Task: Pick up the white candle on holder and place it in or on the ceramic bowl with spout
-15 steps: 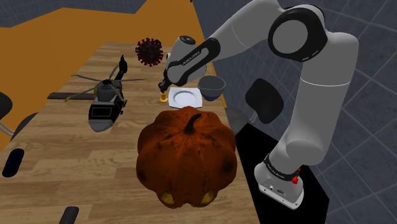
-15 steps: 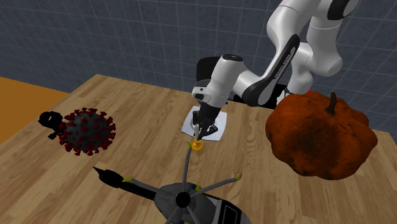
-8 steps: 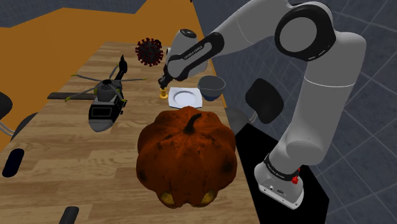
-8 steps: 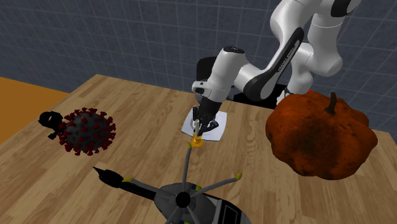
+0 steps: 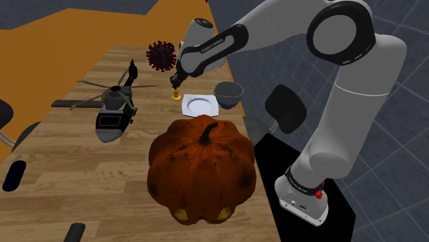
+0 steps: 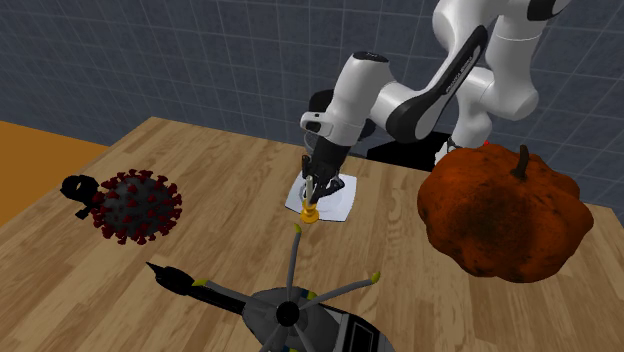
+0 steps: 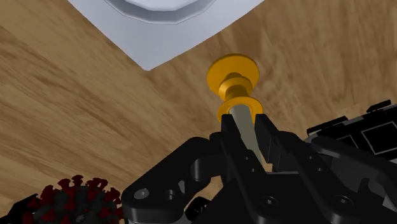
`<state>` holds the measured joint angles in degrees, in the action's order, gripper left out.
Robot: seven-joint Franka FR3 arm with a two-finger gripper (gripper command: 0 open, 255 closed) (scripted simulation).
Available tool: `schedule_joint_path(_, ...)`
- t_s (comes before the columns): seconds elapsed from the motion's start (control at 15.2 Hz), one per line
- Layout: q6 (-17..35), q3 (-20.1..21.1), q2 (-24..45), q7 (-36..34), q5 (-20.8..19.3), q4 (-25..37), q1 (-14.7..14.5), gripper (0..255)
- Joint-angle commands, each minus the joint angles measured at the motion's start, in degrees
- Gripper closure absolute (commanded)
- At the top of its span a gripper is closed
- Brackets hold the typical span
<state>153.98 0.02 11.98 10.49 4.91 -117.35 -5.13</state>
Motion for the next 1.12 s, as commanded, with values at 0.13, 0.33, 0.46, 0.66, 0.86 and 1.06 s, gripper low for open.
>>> schedule_joint_path(0.13, -2.8, -0.1, -1.7, -0.4, -0.4, 1.1, -0.1, 255)
schedule_joint_path(0.33, -4.9, -0.2, -2.8, -0.6, -0.6, 2.1, -0.1, 255)
schedule_joint_path(0.46, -6.3, -0.3, -3.5, -0.8, -0.7, 2.8, -0.1, 255)
schedule_joint_path(0.66, -8.4, -0.3, -4.4, -1.0, -0.9, 4.0, -0.1, 255)
schedule_joint_path(0.86, -10.6, -0.3, -5.3, -1.2, -1.1, 5.3, -0.1, 255)
schedule_joint_path(1.06, -12.7, -0.4, -6.0, -1.4, -1.3, 6.7, -0.1, 255)
